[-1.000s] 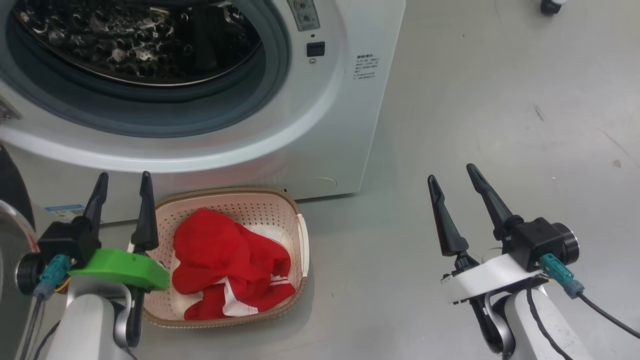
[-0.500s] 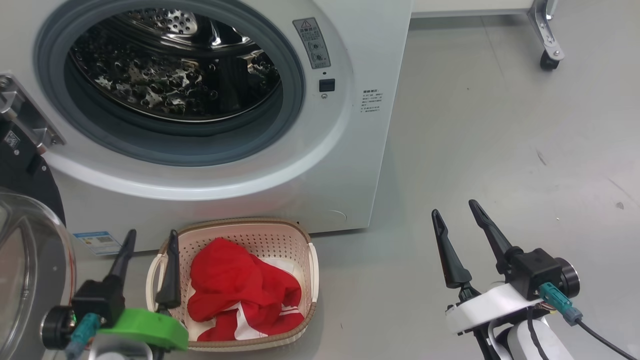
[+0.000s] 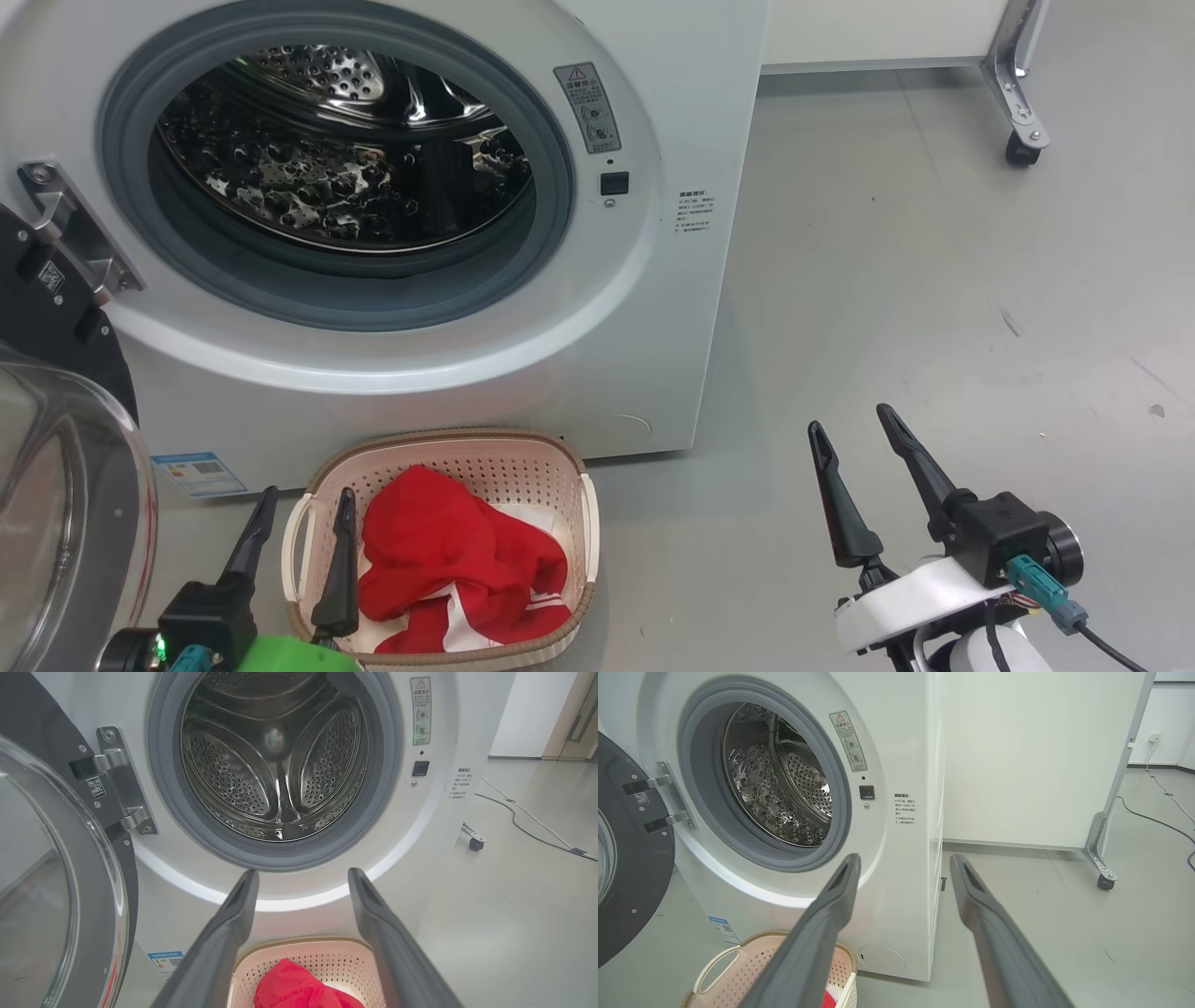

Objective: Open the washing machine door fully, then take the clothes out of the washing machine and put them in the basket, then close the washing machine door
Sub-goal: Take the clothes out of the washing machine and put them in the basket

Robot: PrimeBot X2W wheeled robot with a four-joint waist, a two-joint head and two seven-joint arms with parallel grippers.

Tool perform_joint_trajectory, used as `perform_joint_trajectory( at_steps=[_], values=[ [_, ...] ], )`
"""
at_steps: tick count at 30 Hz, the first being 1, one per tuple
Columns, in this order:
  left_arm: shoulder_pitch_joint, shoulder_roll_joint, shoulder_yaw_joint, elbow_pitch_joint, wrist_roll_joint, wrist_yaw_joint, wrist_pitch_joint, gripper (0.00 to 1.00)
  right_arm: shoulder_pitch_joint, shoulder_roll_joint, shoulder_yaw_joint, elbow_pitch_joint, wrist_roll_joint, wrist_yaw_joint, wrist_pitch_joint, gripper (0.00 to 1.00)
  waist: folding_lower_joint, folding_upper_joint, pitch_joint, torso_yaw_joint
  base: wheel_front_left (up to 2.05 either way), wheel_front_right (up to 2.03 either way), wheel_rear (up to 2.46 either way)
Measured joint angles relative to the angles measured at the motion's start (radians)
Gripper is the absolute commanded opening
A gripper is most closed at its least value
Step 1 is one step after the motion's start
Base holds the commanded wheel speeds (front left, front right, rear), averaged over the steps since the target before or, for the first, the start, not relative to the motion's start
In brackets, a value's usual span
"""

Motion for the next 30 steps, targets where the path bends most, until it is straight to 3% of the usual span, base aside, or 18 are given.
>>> perform_joint_trajectory(
  at_steps=[30],
  values=[
    [0.079,0.000,-0.021,-0.172,0.023,0.049,0.060,1.00,0.015,0.001,-0.006,-0.024,-0.003,0.004,0.000,1.00,0.0000,0.0000,0.008,-0.009,-0.08,0.08,0.00]
  ],
)
